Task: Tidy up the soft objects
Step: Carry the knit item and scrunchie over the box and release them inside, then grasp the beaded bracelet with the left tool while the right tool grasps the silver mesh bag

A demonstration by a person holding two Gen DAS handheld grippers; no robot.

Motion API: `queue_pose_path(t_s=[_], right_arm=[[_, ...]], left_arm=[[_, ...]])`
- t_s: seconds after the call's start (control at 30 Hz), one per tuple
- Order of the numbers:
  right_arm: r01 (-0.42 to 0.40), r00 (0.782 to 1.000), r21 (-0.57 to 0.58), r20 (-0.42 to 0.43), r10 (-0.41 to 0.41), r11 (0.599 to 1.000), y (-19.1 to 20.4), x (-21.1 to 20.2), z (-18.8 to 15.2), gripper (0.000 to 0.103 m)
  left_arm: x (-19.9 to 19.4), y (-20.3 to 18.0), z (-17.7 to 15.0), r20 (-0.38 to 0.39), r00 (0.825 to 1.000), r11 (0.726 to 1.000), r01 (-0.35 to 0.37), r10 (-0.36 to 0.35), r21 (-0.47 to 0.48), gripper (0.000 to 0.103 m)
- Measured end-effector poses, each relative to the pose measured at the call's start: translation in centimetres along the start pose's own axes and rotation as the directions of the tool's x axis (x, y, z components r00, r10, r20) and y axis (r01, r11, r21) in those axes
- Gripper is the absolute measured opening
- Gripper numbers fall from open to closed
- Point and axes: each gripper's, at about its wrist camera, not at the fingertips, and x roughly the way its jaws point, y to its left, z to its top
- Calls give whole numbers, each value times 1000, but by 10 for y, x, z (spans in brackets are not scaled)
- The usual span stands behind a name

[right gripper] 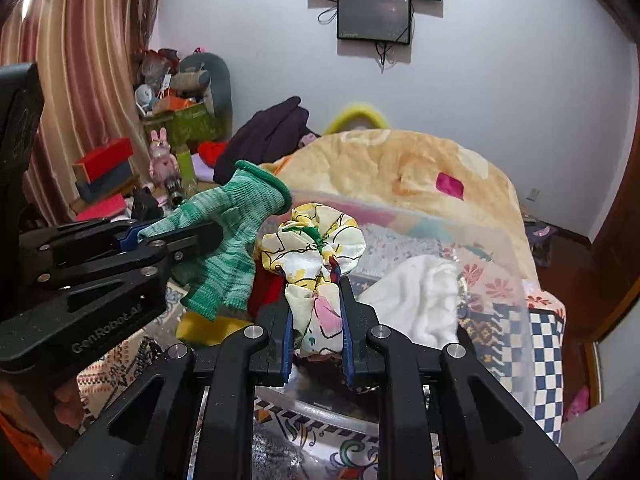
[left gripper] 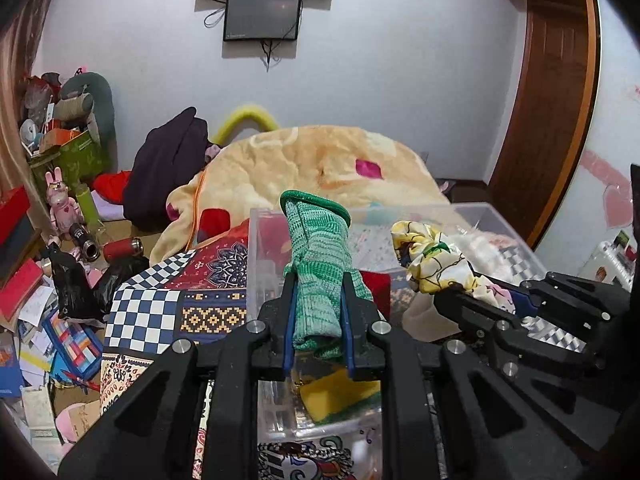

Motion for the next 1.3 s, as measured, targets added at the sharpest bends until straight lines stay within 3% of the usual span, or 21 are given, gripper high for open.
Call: queue_pose_path(t_s=[0.17, 0.27, 0.5, 0.6, 0.77, 1.0, 1.13, 1.3], right_arm=[[5, 1000, -19, -19, -6, 1000, 2, 3, -2, 20], [5, 1000, -16, -23, -5, 1000, 2, 3, 1, 27], [8, 1000, 5, -10, -8, 1000, -6, -5, 2, 46], [9, 1000, 21, 13, -9, 1000, -11, -14, 1, 53], [15, 999, 19, 46, -15, 1000, -13, -30, 1, 56], [15, 994, 12, 109, -16, 1000, -12, -55, -6, 76], [1, 994, 24, 114, -4, 1000, -13, -60, -14, 83], [-31, 997, 40, 68, 29, 999, -10, -54, -30, 83]], left_arm=[[9, -4, -5, -37, 999, 1000, -1, 1, 19, 18], [7, -6, -6, -41, 999, 1000, 7, -6, 20, 18], [-2, -3, -5, -34, 999, 1000, 11, -12, -7, 45], [-9, 2, -5, -26, 999, 999, 37, -38, -36, 47], [-29, -1, -5, 10, 999, 999, 39, -39, -11, 48], [-63, 1, -12, 62, 997, 999, 41, -42, 22, 68], [-74, 10, -26, 51, 998, 999, 41, -41, 11, 82], [-71, 20, -50, -11, 1000, 1000, -5, 5, 16, 85]])
